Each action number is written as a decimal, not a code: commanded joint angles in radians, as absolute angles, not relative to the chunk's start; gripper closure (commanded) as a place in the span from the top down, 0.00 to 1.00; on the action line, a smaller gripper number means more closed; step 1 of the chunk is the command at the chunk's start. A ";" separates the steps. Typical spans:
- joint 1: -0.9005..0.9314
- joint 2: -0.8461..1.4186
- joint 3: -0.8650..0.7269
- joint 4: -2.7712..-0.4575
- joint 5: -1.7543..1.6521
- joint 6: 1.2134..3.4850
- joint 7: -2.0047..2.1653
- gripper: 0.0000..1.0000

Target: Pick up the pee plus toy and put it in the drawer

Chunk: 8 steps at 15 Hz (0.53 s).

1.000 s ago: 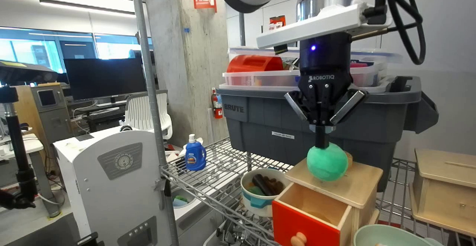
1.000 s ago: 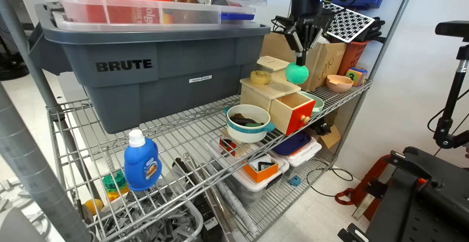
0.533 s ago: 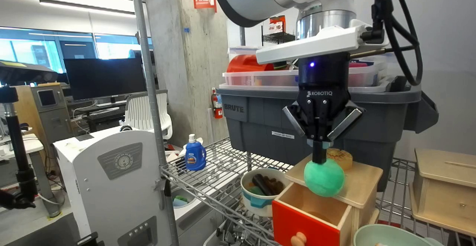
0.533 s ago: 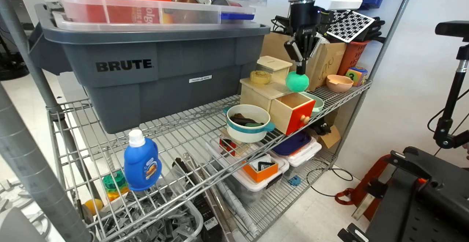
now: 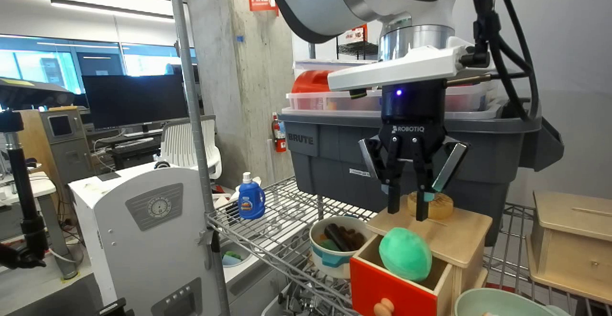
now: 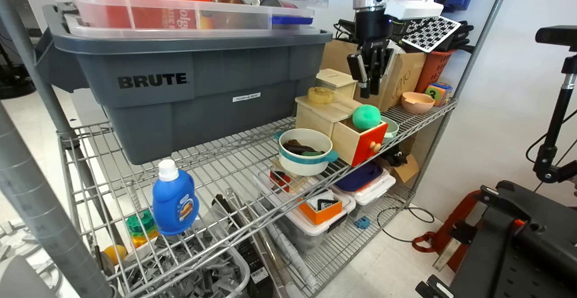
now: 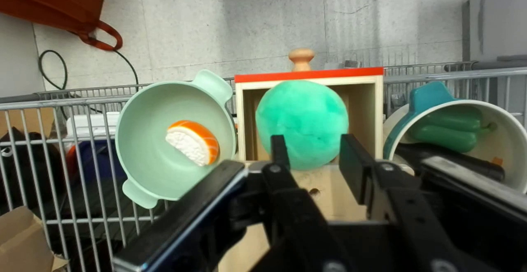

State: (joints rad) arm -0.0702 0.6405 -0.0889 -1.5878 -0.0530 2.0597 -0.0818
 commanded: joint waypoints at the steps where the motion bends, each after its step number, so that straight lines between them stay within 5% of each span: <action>1: -0.069 0.651 -0.083 -1.553 -0.074 2.021 -0.068 0.68; 5: -0.070 0.647 -0.082 -1.557 -0.073 2.024 -0.070 0.98; 8: -0.071 0.646 -0.082 -1.563 -0.072 2.027 -0.072 1.00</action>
